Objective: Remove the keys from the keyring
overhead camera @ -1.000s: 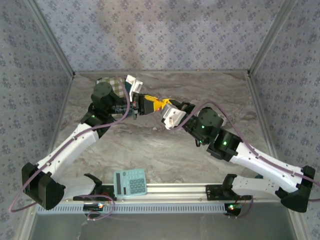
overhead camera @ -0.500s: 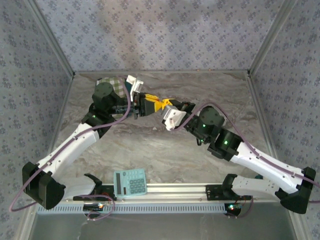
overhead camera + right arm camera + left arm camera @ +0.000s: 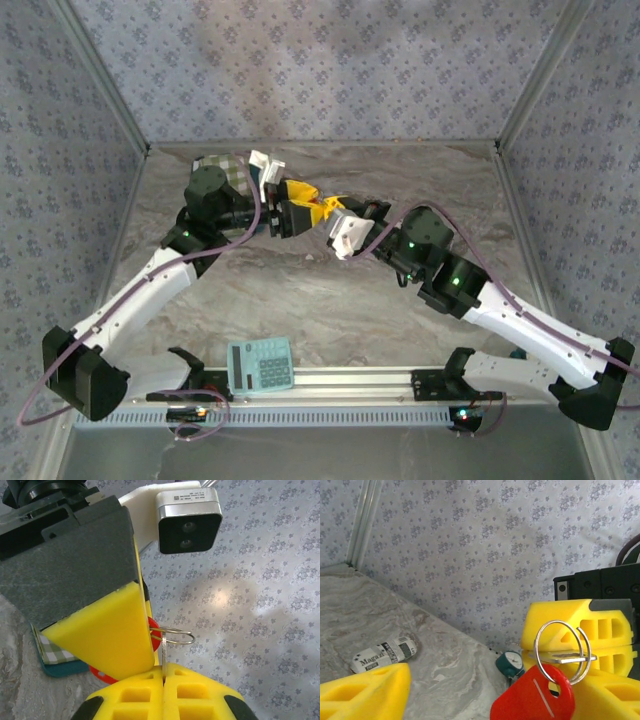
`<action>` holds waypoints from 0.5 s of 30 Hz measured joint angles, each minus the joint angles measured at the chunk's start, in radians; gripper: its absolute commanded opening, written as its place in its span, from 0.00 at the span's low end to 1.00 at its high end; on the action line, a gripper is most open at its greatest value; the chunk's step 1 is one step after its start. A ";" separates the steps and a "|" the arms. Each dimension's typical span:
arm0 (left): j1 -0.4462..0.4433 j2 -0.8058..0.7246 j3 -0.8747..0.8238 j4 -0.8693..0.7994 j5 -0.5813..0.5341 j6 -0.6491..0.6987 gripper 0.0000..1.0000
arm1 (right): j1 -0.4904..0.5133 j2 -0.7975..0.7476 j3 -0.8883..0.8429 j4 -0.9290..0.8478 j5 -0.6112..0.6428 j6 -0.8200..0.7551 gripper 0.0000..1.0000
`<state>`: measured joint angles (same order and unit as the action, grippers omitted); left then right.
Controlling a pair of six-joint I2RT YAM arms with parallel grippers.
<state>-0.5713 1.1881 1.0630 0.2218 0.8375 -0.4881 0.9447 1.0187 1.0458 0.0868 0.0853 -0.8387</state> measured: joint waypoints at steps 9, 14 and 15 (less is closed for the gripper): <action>-0.070 -0.076 -0.102 -0.043 -0.004 0.100 0.92 | -0.006 0.032 0.043 0.031 -0.010 -0.005 0.00; -0.070 -0.082 -0.106 -0.063 -0.009 0.117 0.92 | -0.010 0.032 0.043 0.044 -0.024 -0.004 0.00; -0.070 -0.085 -0.106 -0.069 -0.014 0.122 0.92 | -0.011 0.032 0.043 0.045 -0.027 -0.004 0.00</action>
<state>-0.6415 1.1034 0.9573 0.1524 0.8238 -0.3660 0.9333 1.0504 1.0893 0.1314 0.0578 -0.8429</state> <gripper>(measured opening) 0.921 0.051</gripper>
